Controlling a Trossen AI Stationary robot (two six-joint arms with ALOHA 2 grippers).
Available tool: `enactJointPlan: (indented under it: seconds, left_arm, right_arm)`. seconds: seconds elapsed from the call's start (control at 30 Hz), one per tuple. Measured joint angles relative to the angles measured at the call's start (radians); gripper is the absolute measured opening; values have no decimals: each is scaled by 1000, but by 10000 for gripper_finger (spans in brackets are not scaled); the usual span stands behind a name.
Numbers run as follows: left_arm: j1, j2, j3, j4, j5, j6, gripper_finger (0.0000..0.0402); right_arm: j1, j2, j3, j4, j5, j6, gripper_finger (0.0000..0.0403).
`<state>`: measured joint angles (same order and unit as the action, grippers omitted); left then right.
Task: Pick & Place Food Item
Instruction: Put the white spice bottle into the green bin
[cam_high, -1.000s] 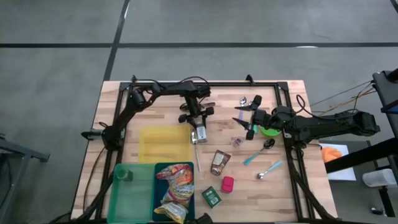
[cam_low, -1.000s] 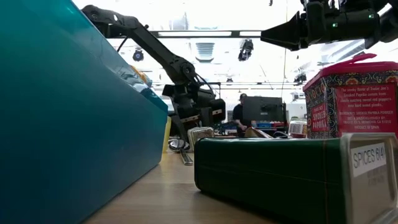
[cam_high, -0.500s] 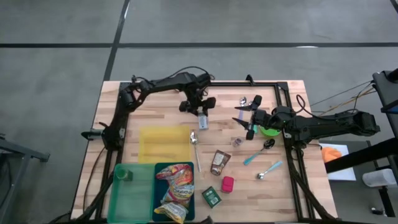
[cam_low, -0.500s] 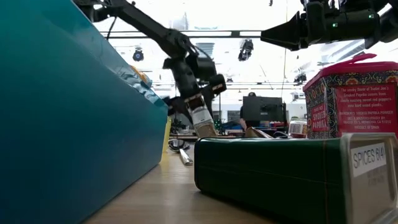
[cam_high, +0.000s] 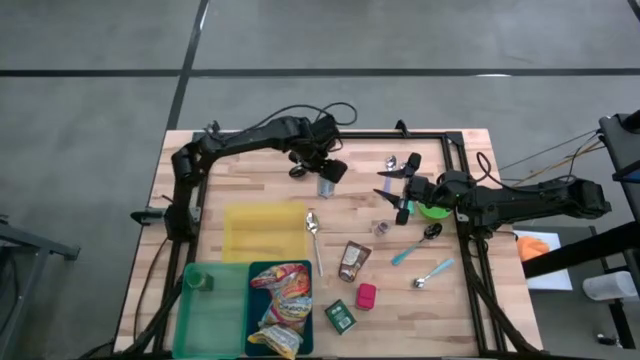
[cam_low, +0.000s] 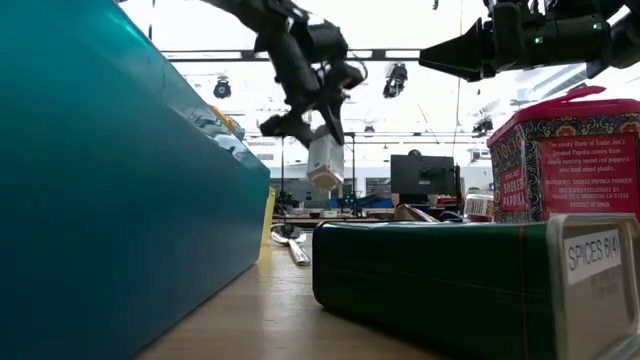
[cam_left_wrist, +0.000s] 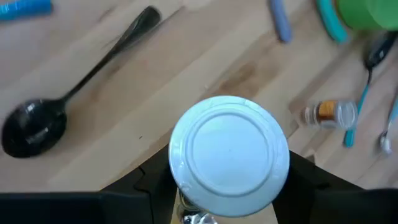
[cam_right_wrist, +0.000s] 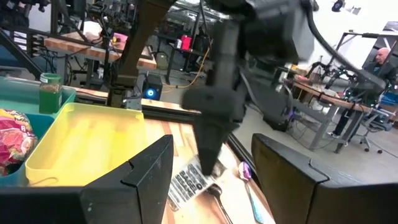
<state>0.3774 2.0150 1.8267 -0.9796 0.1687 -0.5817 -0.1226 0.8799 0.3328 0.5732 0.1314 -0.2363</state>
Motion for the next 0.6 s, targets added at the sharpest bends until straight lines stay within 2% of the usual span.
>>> enactJointPlan:
  seconds: [0.3,0.6]
  left_arm:
    - [-140,-92,-1,15,-262,111,195]
    - [-309,-172,-2,-39,-516,41,195]
  right_arm:
    - [0,0,0,0,0,0,215]
    - [0,0,0,0,0,0,215]
